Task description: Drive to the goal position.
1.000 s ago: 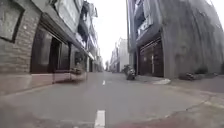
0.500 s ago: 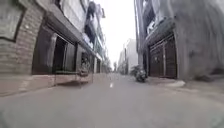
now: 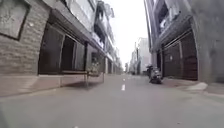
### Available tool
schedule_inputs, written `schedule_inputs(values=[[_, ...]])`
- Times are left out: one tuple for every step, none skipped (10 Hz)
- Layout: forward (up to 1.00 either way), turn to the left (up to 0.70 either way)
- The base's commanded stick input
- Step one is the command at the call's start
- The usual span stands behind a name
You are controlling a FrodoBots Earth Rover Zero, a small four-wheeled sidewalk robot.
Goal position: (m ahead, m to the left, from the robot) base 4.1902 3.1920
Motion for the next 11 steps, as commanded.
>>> schedule_inputs(values=[[1.0, 0.0], [1.0, -0.2], [1.0, -0.4], [1.0, -0.4], [1.0, -0.27], [1.0, 0.0], [1.0, 0.0], [1.0, 0.0], [1.0, 0.0], [1.0, 0.0], [1.0, -0.11]])
